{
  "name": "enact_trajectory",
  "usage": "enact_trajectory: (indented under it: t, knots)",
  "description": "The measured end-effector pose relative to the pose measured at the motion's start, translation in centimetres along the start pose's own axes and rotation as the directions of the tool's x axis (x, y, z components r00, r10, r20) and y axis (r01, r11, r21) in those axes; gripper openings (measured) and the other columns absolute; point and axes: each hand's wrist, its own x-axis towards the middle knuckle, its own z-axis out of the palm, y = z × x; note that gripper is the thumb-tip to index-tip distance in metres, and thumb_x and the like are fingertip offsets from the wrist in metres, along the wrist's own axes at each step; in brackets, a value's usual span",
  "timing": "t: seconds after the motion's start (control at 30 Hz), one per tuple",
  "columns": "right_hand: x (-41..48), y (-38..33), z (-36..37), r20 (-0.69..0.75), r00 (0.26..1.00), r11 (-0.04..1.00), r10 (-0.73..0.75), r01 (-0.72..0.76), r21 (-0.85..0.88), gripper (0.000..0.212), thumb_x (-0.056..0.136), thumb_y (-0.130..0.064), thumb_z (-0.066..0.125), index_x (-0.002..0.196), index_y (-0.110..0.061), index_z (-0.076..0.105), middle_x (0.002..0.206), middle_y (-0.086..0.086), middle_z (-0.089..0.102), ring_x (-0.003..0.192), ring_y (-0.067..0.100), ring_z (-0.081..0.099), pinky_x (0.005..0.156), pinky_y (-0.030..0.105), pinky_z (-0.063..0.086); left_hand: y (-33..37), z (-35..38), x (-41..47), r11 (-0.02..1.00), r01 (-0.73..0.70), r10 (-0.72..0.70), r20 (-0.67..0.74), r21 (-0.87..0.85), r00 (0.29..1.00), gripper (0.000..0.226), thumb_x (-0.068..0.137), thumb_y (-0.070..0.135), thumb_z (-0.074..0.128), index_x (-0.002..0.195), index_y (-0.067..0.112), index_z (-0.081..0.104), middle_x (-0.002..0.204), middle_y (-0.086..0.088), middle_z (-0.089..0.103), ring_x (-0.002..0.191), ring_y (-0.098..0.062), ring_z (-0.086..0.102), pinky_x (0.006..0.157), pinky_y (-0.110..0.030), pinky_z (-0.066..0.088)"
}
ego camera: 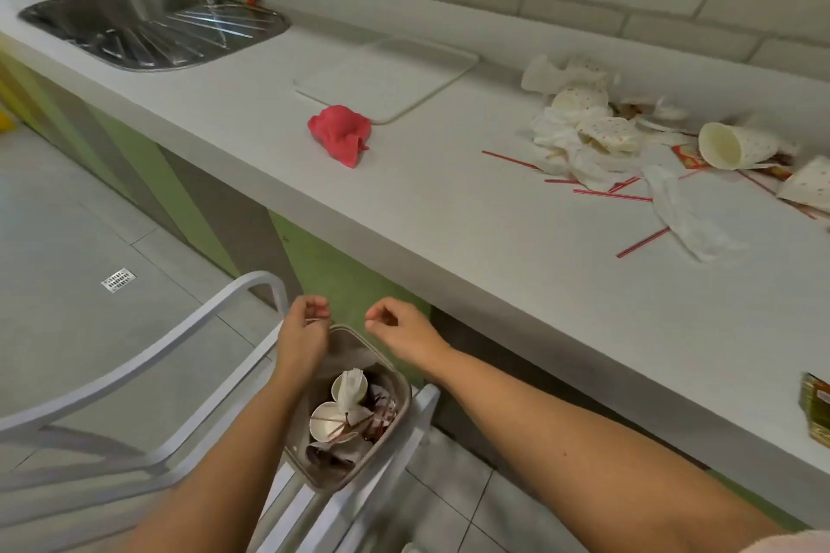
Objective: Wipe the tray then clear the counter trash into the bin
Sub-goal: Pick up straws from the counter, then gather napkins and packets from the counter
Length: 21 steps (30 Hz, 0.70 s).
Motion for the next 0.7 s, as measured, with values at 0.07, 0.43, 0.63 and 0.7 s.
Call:
enact_trajectory:
  t: [0.07, 0.43, 0.63, 0.7]
  knots:
    - [-0.6, -1.0, -1.9, 0.026, 1.000, 0.994, -0.003, 0.006, -0.110, 0.019, 0.090, -0.008, 0.056, 0.107, -0.001, 0.061, 0.080, -0.002, 0.053, 0.082, 0.014, 0.050, 0.065, 0.012, 0.039, 2.1, 1.4, -0.1, 0.997, -0.073, 0.074, 0.018, -0.022, 0.997, 0.030, 0.080, -0.016, 0.041, 0.095, 0.007, 0.052, 0.086, -0.003, 0.052, 0.085, -0.019, 0.048, 0.077, -0.030, 0.039]
    - [-8.1, -4.1, -15.9, -0.152, 0.988, 0.877, 0.004, -0.076, -0.475, 0.024, 0.090, -0.023, 0.058, 0.112, -0.017, 0.055, 0.095, -0.003, 0.048, 0.079, 0.014, 0.050, 0.076, 0.027, 0.045, 12.5, 11.3, -5.6, 0.904, -0.394, 0.419, 0.164, -0.166, 0.893, 0.013, 0.087, 0.004, 0.051, 0.095, 0.014, 0.050, 0.090, 0.003, 0.051, 0.074, -0.005, 0.047, 0.061, -0.008, 0.039]
    - [-15.0, -1.6, -25.3, -0.326, 0.935, 0.807, 0.137, -0.297, -0.511, 0.030, 0.086, -0.029, 0.063, 0.112, -0.019, 0.054, 0.084, -0.005, 0.052, 0.077, 0.016, 0.053, 0.076, 0.030, 0.046, 15.6, 18.1, -10.5, 0.878, -0.467, 0.469, 0.389, -0.106, 0.793, 0.008, 0.091, 0.016, 0.053, 0.099, 0.019, 0.051, 0.104, -0.002, 0.053, 0.078, -0.006, 0.048, 0.066, -0.013, 0.038]
    - [-17.3, 0.1, -28.2, -0.389, 0.900, 0.770, 0.198, -0.388, -0.507, 0.034, 0.084, -0.029, 0.067, 0.114, -0.020, 0.054, 0.089, -0.004, 0.054, 0.081, 0.016, 0.055, 0.080, 0.032, 0.048, 16.1, 20.4, -12.3, 0.868, -0.490, 0.471, 0.459, -0.087, 0.753, 0.008, 0.092, 0.019, 0.053, 0.099, 0.021, 0.050, 0.107, 0.000, 0.052, 0.080, -0.006, 0.049, 0.067, -0.011, 0.038]
